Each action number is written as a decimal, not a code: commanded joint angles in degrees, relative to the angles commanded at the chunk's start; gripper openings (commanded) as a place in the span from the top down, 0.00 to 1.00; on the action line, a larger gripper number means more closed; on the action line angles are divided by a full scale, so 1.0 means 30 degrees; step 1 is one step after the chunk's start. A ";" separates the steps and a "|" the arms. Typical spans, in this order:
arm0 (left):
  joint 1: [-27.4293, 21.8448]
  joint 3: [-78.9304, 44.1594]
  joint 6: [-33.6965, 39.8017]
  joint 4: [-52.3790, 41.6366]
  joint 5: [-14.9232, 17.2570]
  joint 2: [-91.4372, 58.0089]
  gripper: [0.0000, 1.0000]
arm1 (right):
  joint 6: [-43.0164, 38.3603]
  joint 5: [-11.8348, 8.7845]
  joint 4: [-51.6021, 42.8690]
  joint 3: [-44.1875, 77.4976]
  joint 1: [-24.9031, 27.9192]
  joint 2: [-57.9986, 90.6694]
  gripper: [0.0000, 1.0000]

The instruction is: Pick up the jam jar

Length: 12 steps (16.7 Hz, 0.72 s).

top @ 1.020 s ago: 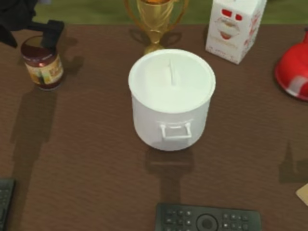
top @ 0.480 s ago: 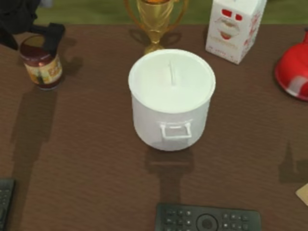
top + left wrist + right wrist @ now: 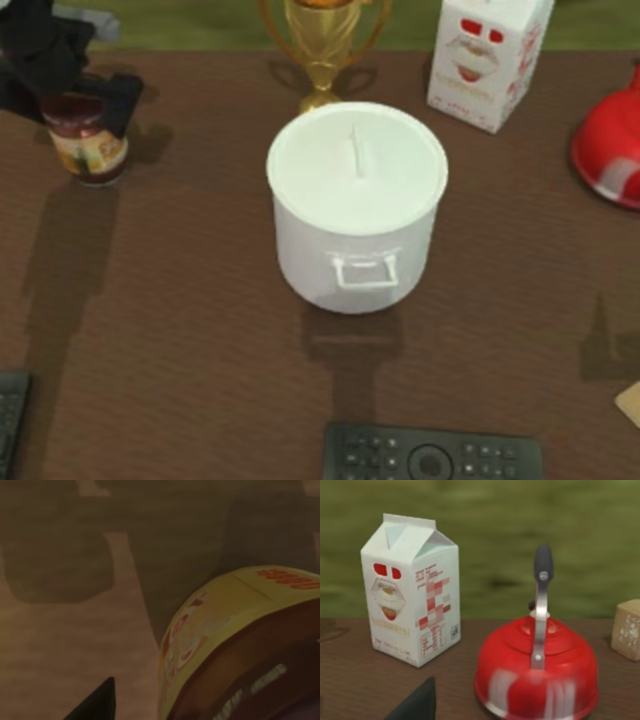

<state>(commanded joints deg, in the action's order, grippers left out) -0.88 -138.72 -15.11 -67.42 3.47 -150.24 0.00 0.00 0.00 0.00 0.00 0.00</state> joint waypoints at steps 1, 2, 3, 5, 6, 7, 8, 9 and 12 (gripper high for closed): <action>0.0000 0.0000 0.0000 0.0000 0.0000 0.0000 0.08 | 0.0000 0.0000 0.0000 0.0000 0.0000 0.0000 0.00; 0.0000 0.0000 0.0000 0.0000 0.0000 0.0000 0.15 | 0.0000 0.0000 0.0000 0.0000 0.0000 0.0000 0.00; 0.0000 0.0000 0.0000 0.0000 0.0000 0.0000 0.23 | 0.0000 0.0000 0.0000 0.0000 0.0000 0.0000 0.00; 0.0000 0.0000 0.0000 0.0000 0.0000 0.0000 0.38 | 0.0000 0.0000 0.0000 0.0000 0.0000 0.0000 0.00; 0.0000 0.0000 0.0000 0.0000 0.0000 0.0000 0.45 | 0.0000 0.0000 0.0000 0.0000 0.0000 0.0000 0.00; 0.0000 0.0000 0.0000 0.0000 0.0000 0.0000 0.53 | 0.0000 0.0000 0.0000 0.0000 0.0000 0.0000 0.00; 0.0000 0.0000 0.0000 0.0000 0.0000 0.0000 0.60 | 0.0000 0.0000 0.0000 0.0000 0.0000 0.0000 0.00; 0.0000 0.0000 0.0000 0.0000 0.0000 0.0000 0.68 | 0.0000 0.0000 0.0000 0.0000 0.0000 0.0000 0.00; 0.0000 0.0000 0.0000 0.0000 0.0000 0.0000 0.90 | 0.0000 0.0000 0.0000 0.0000 0.0000 0.0000 0.00</action>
<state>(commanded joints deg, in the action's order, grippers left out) -0.88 -138.72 -15.11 -67.42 3.47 -150.24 0.00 0.00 0.00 0.00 0.00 0.00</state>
